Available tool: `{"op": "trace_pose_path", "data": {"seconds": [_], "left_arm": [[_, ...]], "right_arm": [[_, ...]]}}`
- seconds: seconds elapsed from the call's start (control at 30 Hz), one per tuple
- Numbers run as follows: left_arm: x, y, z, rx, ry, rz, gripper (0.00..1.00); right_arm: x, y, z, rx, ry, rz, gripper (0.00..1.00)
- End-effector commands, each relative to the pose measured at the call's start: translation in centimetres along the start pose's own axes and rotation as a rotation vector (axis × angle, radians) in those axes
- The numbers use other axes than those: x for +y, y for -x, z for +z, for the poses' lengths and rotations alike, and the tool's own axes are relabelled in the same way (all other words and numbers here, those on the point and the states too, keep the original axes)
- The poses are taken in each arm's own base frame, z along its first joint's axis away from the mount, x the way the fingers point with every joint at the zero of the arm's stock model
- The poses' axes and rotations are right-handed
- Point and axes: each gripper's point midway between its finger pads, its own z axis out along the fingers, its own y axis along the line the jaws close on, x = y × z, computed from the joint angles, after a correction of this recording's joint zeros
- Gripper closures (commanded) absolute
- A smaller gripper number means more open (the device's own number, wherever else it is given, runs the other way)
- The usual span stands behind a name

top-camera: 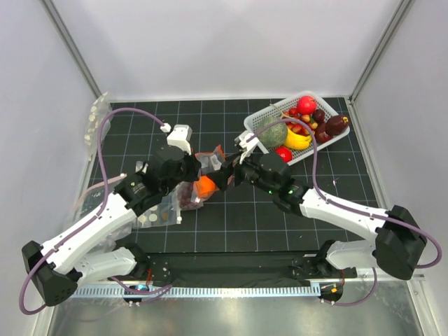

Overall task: Place the food in the zip-top bag and seal the zipper
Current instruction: Place the fake fruit in the zipper food storage bag, then pick up the fake fruit from the bin.

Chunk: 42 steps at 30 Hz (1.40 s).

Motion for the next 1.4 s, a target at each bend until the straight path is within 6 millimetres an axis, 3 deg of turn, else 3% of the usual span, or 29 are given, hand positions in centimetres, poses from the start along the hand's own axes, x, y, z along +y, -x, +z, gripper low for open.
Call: {"op": "trace_pose_path", "data": {"seconds": [0.0,0.17,0.27,0.43,0.6,0.67,0.8,1.03,1.17,1.27,1.37], "left_arm": [[-1.2,2.3,-0.1,-0.081,-0.040,-0.040,1.00],[-0.9,2.3,-0.4,-0.091,-0.034,-0.039,1.00],[-0.8,2.4,-0.5,-0.102,-0.038,-0.040,1.00],[-1.7,2.2,-0.3,-0.083,-0.085,-0.019,1.00],[-1.3,2.1,-0.3,-0.096,-0.071,-0.014,0.85],[-1.4,2.1,-0.1,-0.091,-0.072,-0.005,0.84],[-1.3,1.9,-0.1,-0.092,-0.069,-0.005,1.00],[-1.0,2.0,-0.2,-0.109,-0.061,-0.011,1.00],[-1.3,1.9,-0.4,-0.103,-0.084,-0.005,1.00],[-1.3,1.7,-0.4,-0.104,-0.089,-0.005,1.00],[-1.3,1.7,-0.4,-0.112,-0.091,-0.006,1.00]], "right_arm": [[0.1,4.9,-1.7,-0.154,-0.029,-0.024,0.00],[-3.3,5.5,-2.5,-0.180,-0.242,0.025,0.04],[-5.7,5.6,-3.3,-0.190,-0.386,0.053,0.11],[-7.9,6.2,-4.9,-0.210,-0.517,0.078,0.15],[-9.8,7.3,-6.8,-0.247,-0.590,0.113,0.11],[-10.5,7.3,-7.2,-0.245,-0.609,0.128,0.09],[-13.3,7.9,-9.1,-0.271,-0.659,0.191,0.06],[-17.0,8.3,-12.5,-0.298,-0.754,0.268,0.00],[-19.7,8.7,-15.5,-0.329,-0.930,0.285,0.00],[-22.1,7.8,-17.7,-0.346,-1.069,0.351,0.00],[-23.8,7.2,-18.0,-0.313,-1.110,0.405,0.00]]}}
